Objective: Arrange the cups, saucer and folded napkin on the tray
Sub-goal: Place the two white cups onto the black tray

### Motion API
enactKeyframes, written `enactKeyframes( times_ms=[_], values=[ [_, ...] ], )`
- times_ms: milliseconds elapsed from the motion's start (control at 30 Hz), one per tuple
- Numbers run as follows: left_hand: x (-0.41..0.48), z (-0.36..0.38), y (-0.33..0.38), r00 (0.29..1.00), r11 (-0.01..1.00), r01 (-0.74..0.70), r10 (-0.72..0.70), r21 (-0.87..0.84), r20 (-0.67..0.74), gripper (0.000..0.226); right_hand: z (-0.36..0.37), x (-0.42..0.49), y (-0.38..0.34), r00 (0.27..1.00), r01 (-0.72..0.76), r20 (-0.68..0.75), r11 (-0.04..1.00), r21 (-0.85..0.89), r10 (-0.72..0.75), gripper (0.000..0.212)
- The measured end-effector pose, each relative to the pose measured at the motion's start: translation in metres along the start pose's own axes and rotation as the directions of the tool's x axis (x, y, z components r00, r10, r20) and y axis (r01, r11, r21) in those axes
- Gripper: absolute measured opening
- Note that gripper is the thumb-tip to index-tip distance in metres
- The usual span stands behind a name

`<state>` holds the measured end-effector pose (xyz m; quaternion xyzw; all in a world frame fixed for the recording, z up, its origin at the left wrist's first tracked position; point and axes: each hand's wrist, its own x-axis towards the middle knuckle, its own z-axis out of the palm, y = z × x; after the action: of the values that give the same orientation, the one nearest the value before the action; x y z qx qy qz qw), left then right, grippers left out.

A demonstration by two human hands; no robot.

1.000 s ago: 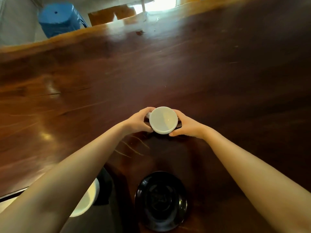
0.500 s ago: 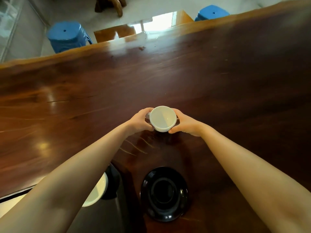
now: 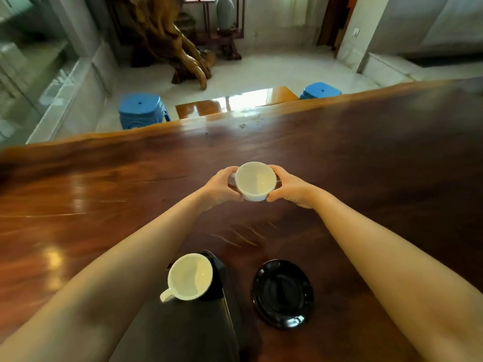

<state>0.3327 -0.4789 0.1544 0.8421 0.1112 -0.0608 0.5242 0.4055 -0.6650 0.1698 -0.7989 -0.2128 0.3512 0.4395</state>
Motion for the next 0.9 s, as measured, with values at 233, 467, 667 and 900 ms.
enactKeyframes(
  times_ms=[233,467,667,900],
  values=[
    [-0.067,-0.055,0.007,0.994,0.996,-0.061,0.067,0.069,-0.087,0.075,0.052,-0.025,-0.060,0.997,0.072,-0.029,0.993,-0.088,-0.075,0.082],
    [-0.144,-0.110,-0.009,0.975,0.998,-0.021,0.034,0.062,-0.219,0.079,0.112,-0.022,-0.110,0.980,0.195,0.079,0.966,-0.172,-0.184,0.078],
    [-0.211,-0.145,-0.050,0.919,0.996,0.085,-0.076,0.007,-0.387,0.072,0.183,0.005,-0.136,0.927,0.324,0.270,0.919,-0.224,-0.261,0.078],
    [-0.271,-0.155,-0.116,0.822,0.963,0.247,-0.269,-0.111,-0.501,0.070,0.274,0.024,-0.138,0.836,0.368,0.484,0.919,-0.142,-0.260,0.078]
  ],
)
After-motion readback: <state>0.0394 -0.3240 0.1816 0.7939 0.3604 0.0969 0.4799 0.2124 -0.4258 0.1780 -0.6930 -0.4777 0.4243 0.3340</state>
